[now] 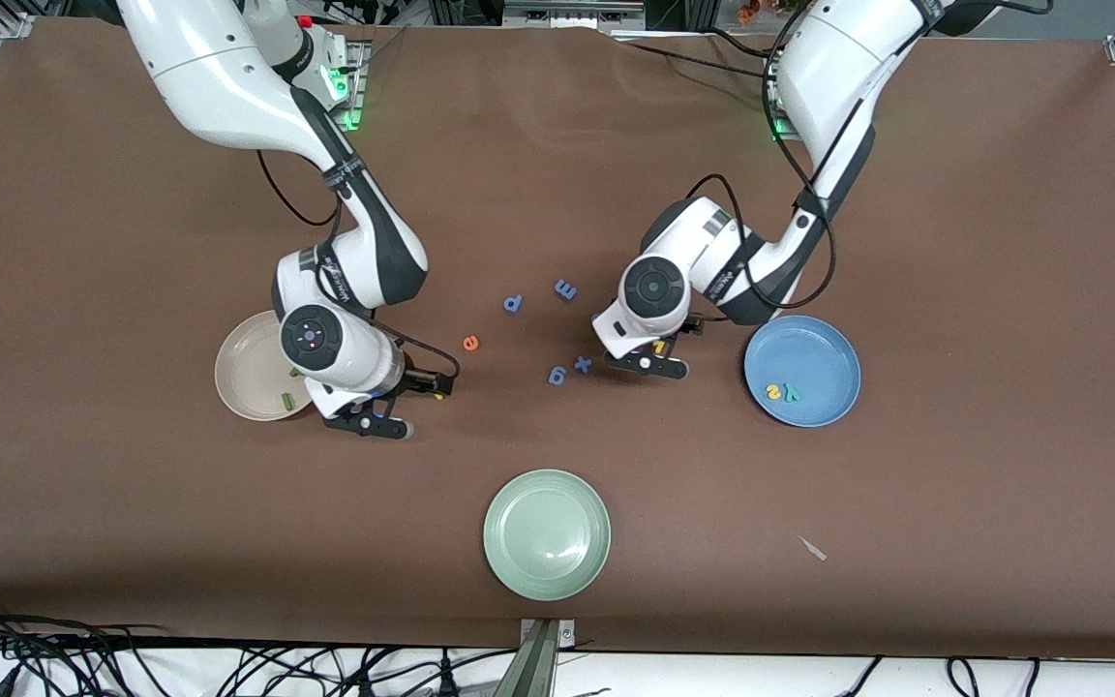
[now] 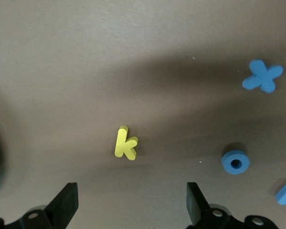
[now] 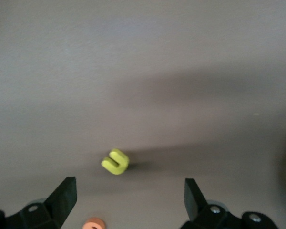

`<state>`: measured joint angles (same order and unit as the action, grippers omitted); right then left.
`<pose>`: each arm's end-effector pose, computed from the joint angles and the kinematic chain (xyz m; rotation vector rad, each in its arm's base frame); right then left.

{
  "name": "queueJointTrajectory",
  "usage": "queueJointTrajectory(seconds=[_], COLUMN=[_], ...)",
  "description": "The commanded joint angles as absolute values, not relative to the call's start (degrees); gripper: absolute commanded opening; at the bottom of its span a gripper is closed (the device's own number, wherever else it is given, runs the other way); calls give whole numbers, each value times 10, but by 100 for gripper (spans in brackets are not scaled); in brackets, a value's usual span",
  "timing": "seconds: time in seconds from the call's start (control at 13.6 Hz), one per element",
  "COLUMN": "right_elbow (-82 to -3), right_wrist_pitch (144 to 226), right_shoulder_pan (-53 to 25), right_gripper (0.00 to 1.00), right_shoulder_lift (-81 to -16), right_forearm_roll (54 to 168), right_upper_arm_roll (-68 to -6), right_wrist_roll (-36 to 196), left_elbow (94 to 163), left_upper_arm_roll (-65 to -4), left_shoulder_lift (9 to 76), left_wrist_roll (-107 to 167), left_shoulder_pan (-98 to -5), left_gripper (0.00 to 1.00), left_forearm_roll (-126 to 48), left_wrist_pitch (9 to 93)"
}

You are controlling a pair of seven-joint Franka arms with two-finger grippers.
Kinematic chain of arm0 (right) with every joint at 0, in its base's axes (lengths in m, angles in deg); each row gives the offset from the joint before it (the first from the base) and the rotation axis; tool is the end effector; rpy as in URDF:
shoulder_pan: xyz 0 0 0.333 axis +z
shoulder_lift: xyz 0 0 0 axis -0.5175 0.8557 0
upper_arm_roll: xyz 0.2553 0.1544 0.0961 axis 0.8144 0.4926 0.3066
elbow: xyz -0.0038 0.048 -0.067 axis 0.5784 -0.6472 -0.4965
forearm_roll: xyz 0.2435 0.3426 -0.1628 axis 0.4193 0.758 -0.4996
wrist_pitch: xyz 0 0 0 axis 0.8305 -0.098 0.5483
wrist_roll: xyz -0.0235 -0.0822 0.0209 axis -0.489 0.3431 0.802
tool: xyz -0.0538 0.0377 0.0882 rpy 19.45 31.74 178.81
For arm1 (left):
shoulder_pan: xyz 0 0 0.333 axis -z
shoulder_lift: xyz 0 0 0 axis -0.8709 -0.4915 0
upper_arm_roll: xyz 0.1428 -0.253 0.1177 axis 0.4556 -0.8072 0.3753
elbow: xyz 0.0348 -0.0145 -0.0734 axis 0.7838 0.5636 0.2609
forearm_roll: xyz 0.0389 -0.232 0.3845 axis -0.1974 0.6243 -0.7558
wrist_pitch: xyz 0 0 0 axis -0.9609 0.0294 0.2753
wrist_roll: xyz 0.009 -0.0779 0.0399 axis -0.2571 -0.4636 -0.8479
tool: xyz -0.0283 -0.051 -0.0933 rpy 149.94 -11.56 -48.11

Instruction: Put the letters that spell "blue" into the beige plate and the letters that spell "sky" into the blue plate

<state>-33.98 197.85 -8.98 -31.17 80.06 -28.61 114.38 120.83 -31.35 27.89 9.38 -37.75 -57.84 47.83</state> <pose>0.6710 0.3126 0.1753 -3.0522 0.2300 0.1416 0.5686 -0.4109 0.1643 -2.9680 0.3613 0.3948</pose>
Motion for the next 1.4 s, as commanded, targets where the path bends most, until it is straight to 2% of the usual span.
queueJointTrajectory(seconds=[0.0, 0.29, 0.37, 0.51, 0.81, 0.88, 1.03, 1.32], right_elbow=[-320, -322, -322, -322, -326, -326, -327, -327], right_wrist_pitch=[1988, 1992, 1992, 1999, 2011, 2013, 2020, 2024], right_shoulder_pan=[-82, -78, -76, -75, -59, -59, -59, -59], right_gripper=[100, 100, 100, 100, 100, 100, 98, 75], right_shoulder_lift=[-293, -285, -279, -271, -269, -268, -267, -264], right_forearm_roll=[806, 779, 754, 728, 725, 724, 724, 718], right_upper_arm_roll=[-287, -288, -288, -288, -288, -288, -288, -288], right_wrist_roll=[1110, 1017, 992, 949, 948, 948, 947, 947], left_elbow=[1214, 1251, 1250, 1248, 1245, 1243, 1240, 1230], left_upper_arm_roll=[-313, -312, -312, -312, -312, -311, -308, -310], left_shoulder_lift=[268, 263, 259, 258, 259, 262, 279, 345], left_wrist_roll=[139, 181, 181, 181, 182, 183, 209, 337], left_shoulder_pan=[-382, -390, -389, -389, -390, -391, -409, -489], left_gripper=[100, 95, 86, 56, 21, 17, 17, 18], left_forearm_roll=[-613, -613, -620, -645, -646, -646, -646, -642], left_wrist_pitch=[488, 561, 562, 563, 562, 559, 547, 452])
